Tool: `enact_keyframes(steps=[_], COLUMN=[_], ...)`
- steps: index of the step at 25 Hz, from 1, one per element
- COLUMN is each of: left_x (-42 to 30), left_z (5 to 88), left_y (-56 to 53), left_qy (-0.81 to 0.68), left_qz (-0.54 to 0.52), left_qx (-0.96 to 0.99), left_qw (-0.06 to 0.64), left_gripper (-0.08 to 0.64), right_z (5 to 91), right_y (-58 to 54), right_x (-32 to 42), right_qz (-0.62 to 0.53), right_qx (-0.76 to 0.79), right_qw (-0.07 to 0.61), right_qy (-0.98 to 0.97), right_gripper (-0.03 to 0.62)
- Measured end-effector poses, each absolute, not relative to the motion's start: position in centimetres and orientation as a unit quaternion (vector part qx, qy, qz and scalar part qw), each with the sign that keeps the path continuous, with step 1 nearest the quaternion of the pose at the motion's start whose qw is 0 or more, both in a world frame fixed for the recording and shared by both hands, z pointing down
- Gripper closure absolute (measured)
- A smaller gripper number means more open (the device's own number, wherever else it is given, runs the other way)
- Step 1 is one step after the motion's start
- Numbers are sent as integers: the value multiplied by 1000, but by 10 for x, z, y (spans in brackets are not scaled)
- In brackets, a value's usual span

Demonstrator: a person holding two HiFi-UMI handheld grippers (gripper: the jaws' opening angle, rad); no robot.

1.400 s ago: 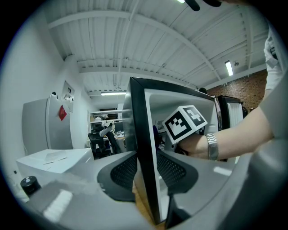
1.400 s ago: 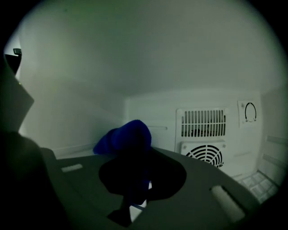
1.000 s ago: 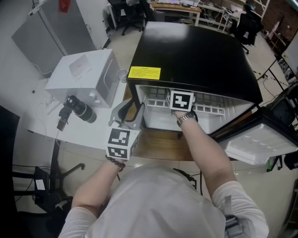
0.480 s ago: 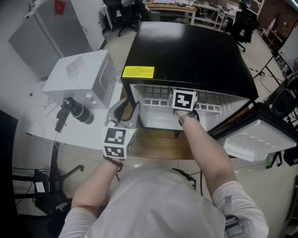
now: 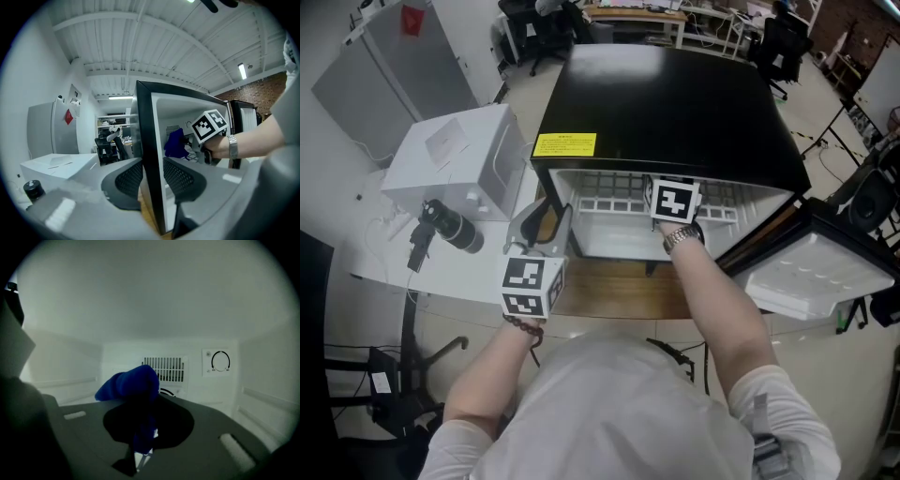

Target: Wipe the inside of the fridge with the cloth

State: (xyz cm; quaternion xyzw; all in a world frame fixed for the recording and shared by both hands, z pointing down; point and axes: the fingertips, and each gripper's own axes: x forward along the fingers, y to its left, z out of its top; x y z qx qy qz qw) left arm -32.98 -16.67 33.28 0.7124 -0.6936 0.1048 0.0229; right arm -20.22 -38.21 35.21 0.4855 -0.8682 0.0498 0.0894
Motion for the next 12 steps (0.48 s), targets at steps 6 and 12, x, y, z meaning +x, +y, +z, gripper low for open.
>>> enact_keyframes(steps=[6,12], left_x=[-330,-329], left_z=[335,335], left_y=[-166,-167], left_qy=[-696,-700], left_qz=[104,102], left_qx=[710,706], left_qw=[25,28], left_gripper=[430,430], right_z=[353,353], right_y=[-386,-390], right_x=[-184,-165], right_qz=[51,53], right_qx=[497,507], right_qw=[91,92], right_qy=[-862,-855], right_gripper=[555,555])
